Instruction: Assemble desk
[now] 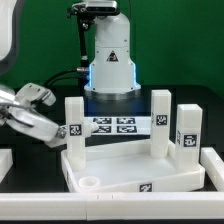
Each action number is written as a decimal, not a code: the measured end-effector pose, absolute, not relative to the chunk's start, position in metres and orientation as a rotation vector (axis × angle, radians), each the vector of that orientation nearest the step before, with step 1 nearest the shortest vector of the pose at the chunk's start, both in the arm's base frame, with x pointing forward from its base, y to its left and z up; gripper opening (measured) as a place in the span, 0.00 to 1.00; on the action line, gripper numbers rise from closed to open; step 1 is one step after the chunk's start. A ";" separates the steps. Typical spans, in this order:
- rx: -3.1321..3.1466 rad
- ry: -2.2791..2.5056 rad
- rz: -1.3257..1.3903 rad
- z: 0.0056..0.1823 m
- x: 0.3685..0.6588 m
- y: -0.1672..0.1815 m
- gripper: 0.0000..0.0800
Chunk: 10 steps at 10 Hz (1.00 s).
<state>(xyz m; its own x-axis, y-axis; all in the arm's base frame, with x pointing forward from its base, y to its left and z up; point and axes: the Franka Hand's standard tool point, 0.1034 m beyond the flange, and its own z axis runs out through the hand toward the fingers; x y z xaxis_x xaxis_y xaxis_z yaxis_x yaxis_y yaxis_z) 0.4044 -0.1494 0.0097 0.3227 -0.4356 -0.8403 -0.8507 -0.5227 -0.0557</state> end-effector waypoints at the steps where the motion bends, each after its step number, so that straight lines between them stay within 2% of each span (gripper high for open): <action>1: -2.110 1.126 1.099 0.007 0.407 -0.146 0.81; 2: -2.122 1.128 1.092 0.006 0.407 -0.146 0.81; 3: -2.120 1.129 1.093 0.005 0.406 -0.146 0.66; 4: -2.120 1.129 1.094 0.005 0.406 -0.146 0.66; 6: -2.119 1.129 1.095 0.005 0.406 -0.146 0.36; 8: -2.138 1.121 1.067 0.010 0.411 -0.148 0.36; 10: -2.156 1.061 0.994 0.045 0.428 -0.169 0.36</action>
Offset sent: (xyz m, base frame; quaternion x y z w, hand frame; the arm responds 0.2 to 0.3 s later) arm 0.0000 0.0000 0.0000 0.0000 0.0000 0.0000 1.0000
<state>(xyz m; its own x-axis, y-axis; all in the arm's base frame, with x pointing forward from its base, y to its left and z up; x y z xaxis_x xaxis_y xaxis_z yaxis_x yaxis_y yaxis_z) 0.4285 -0.1690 0.0452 0.4195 -0.4311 -0.7989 -0.8253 -0.5477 -0.1378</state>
